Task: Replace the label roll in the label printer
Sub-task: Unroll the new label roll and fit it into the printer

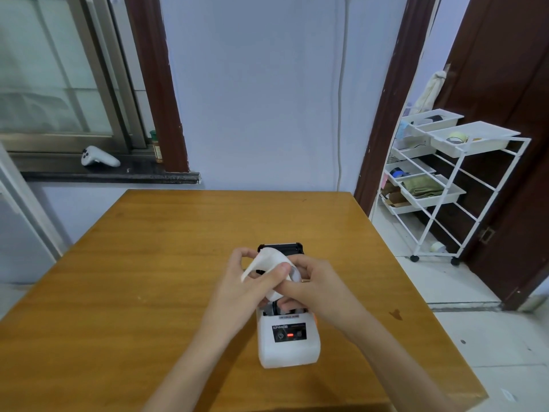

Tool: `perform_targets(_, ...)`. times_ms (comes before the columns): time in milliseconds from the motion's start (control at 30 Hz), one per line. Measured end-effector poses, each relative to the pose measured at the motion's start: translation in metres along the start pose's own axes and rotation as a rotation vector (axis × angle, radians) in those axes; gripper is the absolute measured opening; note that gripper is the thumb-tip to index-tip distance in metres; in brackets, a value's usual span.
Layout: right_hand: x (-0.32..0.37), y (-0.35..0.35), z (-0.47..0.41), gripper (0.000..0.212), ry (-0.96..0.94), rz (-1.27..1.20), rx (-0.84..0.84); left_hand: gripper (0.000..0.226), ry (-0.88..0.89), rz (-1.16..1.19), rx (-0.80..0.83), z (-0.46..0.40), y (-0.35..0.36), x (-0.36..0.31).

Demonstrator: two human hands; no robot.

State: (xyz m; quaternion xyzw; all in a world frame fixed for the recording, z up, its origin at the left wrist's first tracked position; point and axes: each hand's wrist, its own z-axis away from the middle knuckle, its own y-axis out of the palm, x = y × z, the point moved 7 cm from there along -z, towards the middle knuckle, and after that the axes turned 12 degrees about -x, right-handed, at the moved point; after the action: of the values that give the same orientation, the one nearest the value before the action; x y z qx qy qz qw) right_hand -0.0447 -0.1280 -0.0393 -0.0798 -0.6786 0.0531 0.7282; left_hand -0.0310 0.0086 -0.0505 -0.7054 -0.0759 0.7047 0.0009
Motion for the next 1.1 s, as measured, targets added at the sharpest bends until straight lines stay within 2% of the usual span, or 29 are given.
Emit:
perform_targets(133,0.000,0.000,0.001,0.015,-0.038,0.027,-0.002,0.046,-0.001,-0.041,-0.008,-0.002,0.000,-0.002)
perform_targets(333,0.003,-0.001,0.002,0.019,-0.089,0.040,0.044,0.048,-0.013,-0.025,0.027,-0.003,0.002,-0.002)
perform_targets(467,0.003,-0.002,0.004,0.029,0.007,-0.158,0.157,0.058,-0.007,0.023,0.061,-0.004,0.002,-0.005)
perform_targets(600,0.000,-0.005,0.003,0.026,0.139,-0.405,0.186,0.051,-0.012,0.093,0.108,-0.002,0.003,-0.007)
perform_targets(733,-0.003,-0.005,0.003,0.024,0.194,-0.430,0.170,0.042,0.000,0.135,0.125,0.002,0.007,-0.013)
perform_targets(867,-0.004,-0.004,0.003,0.029,0.221,-0.470,0.177,0.050,0.007,0.153,0.150,0.004,0.008,-0.015)
perform_targets(1000,-0.007,-0.004,0.001,0.037,0.231,-0.475,0.172,0.056,0.034,0.102,0.106,-0.002,0.005,-0.010)
perform_targets(1100,-0.007,-0.004,0.000,0.035,0.239,-0.503,0.178,0.050,0.070,0.115,0.096,-0.003,0.004,-0.012)
